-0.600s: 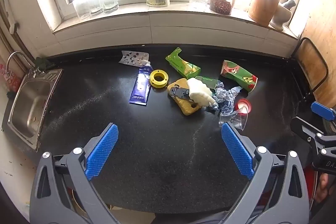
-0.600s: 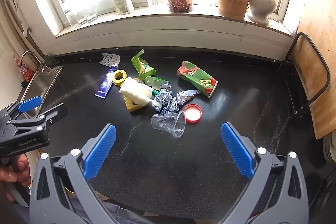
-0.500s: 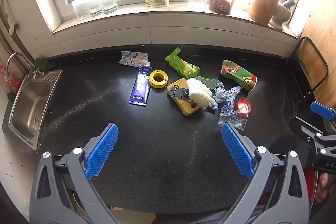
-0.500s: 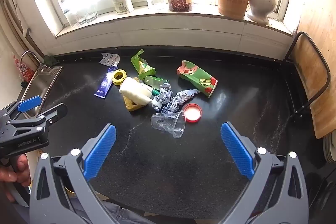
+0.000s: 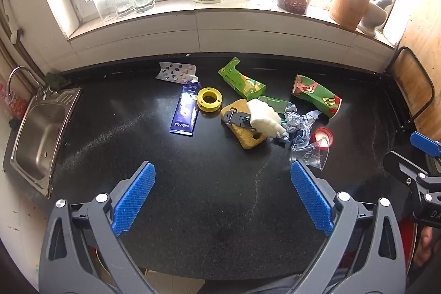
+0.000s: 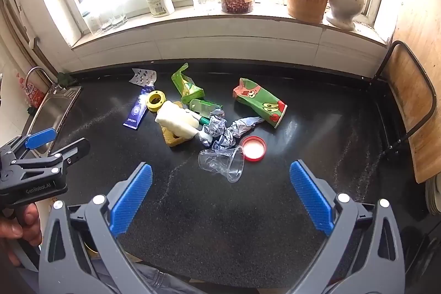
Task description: Collect trash
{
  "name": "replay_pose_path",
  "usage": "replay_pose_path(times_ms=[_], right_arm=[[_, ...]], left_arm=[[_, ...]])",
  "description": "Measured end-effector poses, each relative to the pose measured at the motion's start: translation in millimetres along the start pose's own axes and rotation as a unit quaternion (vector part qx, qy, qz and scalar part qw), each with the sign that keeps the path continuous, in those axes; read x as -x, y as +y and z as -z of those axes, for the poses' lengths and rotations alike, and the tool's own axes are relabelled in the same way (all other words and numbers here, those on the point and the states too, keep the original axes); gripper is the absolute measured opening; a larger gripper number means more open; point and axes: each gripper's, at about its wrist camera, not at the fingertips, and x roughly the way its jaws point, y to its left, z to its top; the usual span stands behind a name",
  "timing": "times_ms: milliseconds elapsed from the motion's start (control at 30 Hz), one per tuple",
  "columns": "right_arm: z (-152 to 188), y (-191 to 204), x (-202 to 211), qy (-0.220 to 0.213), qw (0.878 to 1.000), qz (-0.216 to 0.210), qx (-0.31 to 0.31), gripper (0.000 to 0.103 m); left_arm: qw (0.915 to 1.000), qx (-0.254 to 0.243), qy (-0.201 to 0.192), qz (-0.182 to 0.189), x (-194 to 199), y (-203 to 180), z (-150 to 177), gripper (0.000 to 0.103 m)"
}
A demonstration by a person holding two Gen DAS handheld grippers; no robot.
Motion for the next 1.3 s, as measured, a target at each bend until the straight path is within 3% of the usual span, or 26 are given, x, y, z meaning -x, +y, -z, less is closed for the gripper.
replay_pose_path(times_ms=[1300], right_arm=[[1.4, 2.1, -3.1, 0.005, 1.000, -0.003, 0.000, 0.097]], left_arm=[[0.9999, 0.005, 0.011, 0.000, -6.7, 3.1, 5.3, 0.096]])
